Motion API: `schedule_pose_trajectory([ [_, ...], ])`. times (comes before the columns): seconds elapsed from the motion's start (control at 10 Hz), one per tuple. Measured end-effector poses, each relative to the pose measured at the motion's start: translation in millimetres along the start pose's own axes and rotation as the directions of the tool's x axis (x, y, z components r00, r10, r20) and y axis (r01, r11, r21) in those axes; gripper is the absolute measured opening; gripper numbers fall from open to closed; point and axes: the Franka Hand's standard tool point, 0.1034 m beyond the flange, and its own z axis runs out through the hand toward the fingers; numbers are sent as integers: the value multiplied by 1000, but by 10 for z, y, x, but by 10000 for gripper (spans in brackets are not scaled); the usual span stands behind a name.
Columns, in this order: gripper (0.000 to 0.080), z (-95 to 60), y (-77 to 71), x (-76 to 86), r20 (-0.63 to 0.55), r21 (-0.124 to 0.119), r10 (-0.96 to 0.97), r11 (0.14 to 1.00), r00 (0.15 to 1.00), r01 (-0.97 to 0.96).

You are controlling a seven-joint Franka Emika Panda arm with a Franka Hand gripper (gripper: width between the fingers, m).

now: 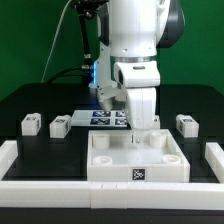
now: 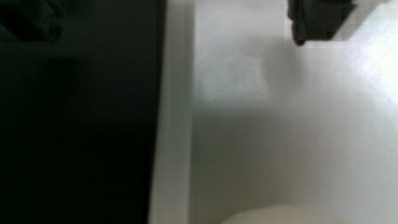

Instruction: Assemble one leg

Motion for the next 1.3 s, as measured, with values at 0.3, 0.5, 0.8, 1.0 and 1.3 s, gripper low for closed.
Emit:
schedule_pose_trajectory([
  [0.3, 157, 3, -3, -6, 0, 1, 2, 1000, 1000, -2],
  [0.5, 57, 5, -7, -7, 0, 2, 3, 1000, 1000, -3],
  [0.8, 57, 5, -8, -8, 0, 2, 3, 1000, 1000, -3],
  [1.0, 57, 5, -7, -8, 0, 2, 3, 1000, 1000, -3],
  [1.3, 58, 6, 16, 14, 0, 0, 30, 1000, 1000, -30],
])
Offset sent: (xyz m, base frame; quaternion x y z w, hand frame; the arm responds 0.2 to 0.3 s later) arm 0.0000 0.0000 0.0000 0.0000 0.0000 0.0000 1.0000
